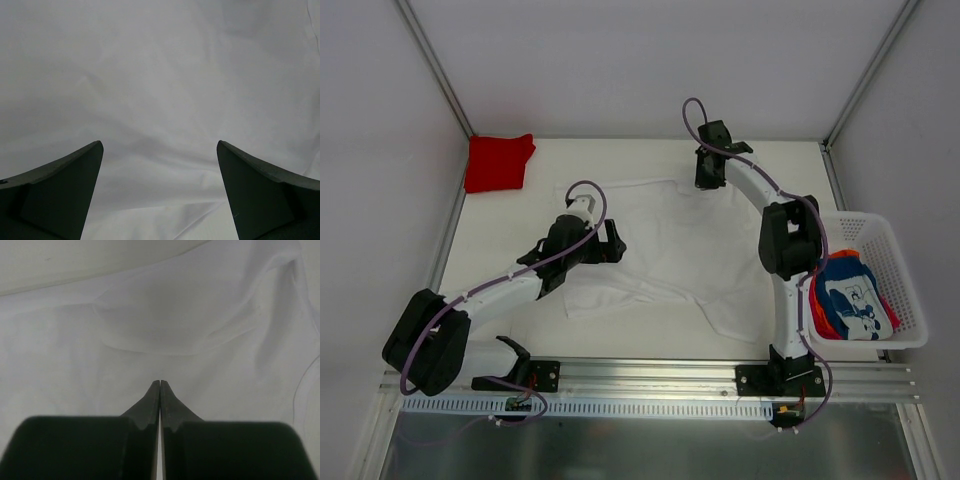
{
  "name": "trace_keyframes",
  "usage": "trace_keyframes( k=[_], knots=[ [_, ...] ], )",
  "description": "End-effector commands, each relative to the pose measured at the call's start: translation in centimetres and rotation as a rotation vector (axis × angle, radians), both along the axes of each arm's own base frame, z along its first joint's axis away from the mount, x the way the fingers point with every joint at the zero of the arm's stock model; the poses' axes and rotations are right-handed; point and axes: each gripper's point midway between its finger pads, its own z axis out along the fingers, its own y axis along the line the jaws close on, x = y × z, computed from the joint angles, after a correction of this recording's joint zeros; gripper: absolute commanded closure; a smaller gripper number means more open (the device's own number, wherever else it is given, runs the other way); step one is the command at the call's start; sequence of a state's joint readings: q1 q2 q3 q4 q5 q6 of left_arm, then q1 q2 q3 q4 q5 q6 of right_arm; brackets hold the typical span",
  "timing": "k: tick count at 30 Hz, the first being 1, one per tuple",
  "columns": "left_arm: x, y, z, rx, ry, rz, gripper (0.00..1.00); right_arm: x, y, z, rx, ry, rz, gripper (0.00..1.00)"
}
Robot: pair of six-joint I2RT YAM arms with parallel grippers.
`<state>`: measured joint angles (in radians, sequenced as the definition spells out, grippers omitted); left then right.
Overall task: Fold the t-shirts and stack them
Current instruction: Flatten the tshirt out
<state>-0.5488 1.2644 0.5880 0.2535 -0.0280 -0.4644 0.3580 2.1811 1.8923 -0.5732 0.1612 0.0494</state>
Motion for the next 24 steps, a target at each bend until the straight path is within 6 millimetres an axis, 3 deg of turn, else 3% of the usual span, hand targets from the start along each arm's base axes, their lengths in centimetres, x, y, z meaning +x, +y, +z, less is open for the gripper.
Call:
trace_keyframes(
  k=[1,8,18,24],
  knots=[
    [-0.4,-1.0,0.1,-0.023,-0.008,-0.012,0.01,0.8,0.3,-0.1,0.06,0.011,-0.018,0.99],
    [-0.8,-2.0,0.2,-0.012,-0.016,-0.037,0.01,1.5,0.2,-2.8,0.129,0.055,-0.052,1.0],
    [-1.2,-2.8,-2.0,0.009,0.031,-0.057,0.01,3.0,-0.6,-3.6,0.156,0.06,-0.068,0.99],
    [-1.6,-3.3,-2.8,0.026,0.045,-0.073,0.01,5.0,-0.7,-3.6,0.207,0.043,-0.077,0.99]
  ],
)
